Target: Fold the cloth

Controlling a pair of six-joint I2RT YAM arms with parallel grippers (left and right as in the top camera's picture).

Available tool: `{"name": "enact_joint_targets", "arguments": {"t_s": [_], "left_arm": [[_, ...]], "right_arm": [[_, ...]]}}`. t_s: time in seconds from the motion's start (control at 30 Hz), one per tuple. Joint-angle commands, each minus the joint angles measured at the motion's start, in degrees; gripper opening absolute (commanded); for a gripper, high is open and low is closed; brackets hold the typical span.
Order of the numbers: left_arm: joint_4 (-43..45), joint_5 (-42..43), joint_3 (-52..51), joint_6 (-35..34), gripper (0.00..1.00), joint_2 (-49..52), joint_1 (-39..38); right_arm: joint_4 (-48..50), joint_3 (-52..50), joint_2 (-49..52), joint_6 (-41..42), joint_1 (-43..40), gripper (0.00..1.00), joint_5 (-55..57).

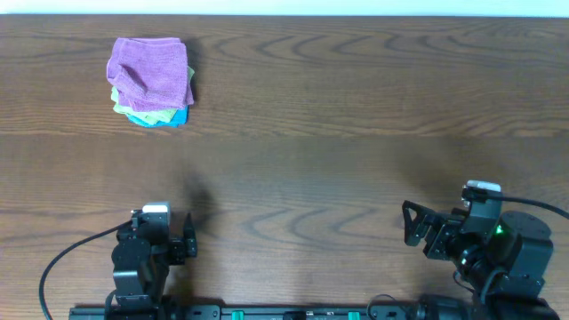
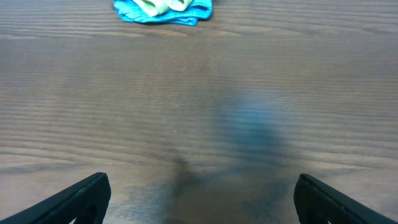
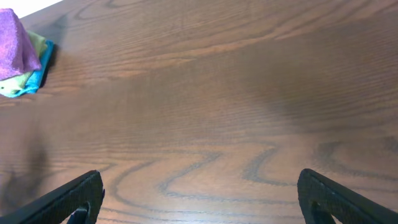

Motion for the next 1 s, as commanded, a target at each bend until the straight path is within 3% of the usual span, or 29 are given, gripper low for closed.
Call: {"name": "enact_joint_targets", "arguments": {"t_s": [0.0, 0.97], "left_arm": [[0.0, -2.3, -0.4, -0.9, 0.95, -0.5, -0.2], [-0.7, -2.7, -0.4, -1.1, 0.95, -0.5, -0.2]], "right_arm": [[-0.1, 0.0, -0.2, 0.8, -0.3, 0.99, 0.0], [-0.2, 0.0, -0.5, 0.7, -0.3, 0.99, 3.5]]}}
